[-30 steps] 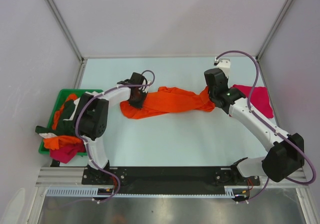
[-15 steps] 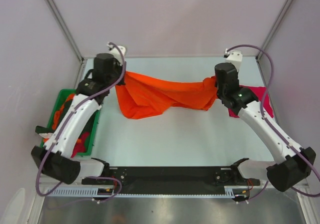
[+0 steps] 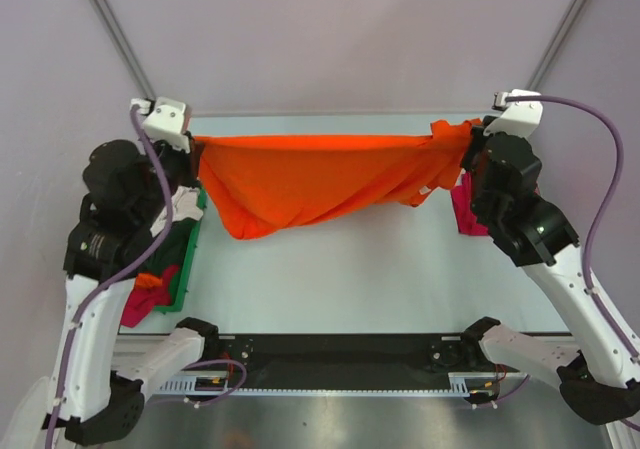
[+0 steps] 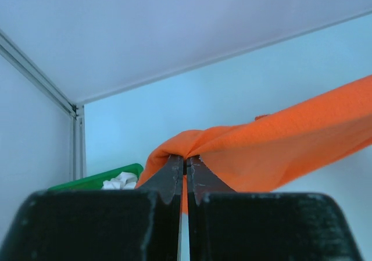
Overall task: Fold and stack the t-shirts
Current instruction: Flatten out the tshirt
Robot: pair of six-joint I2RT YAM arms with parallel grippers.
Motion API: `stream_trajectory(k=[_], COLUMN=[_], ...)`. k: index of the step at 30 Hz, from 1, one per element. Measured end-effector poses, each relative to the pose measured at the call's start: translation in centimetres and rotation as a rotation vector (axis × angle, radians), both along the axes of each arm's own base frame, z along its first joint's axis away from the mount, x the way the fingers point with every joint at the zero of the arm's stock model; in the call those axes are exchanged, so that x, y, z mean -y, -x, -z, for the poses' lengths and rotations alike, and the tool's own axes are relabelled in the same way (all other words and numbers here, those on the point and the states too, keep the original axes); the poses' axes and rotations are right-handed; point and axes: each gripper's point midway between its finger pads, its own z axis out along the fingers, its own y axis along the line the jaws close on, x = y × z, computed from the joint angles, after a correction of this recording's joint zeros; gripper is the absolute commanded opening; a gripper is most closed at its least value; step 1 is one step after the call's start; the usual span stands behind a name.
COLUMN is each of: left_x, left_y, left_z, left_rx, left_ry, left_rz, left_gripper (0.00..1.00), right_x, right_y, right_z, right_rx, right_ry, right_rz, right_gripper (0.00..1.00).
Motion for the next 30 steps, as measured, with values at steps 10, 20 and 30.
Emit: stream_trajectory(k=[10, 20, 30], left_x=[-0.5, -1.5, -2.2], left_y=[1.4, -13.4, -24.6], left_z=[-2.1, 4.4, -2.0], left_rx=[0.039, -0.215, -0.067], left_ry=[0.011, -0.078, -0.037], left_rz=[-0.001, -0.149, -0.199], left_gripper=[0.00, 0.00, 0.00], right_x=[-0.2, -0.3, -0.2], right_y=[0.2, -12.1, -21.2], right_z=[-4.6, 1.5, -3.3], right_rx=[0.084, -0.096, 0.024], right_ry=[0.022, 0.022, -0.119], right_rz=[-0.024, 0.074, 0.053], right_gripper=[0.00, 0.00, 0.00])
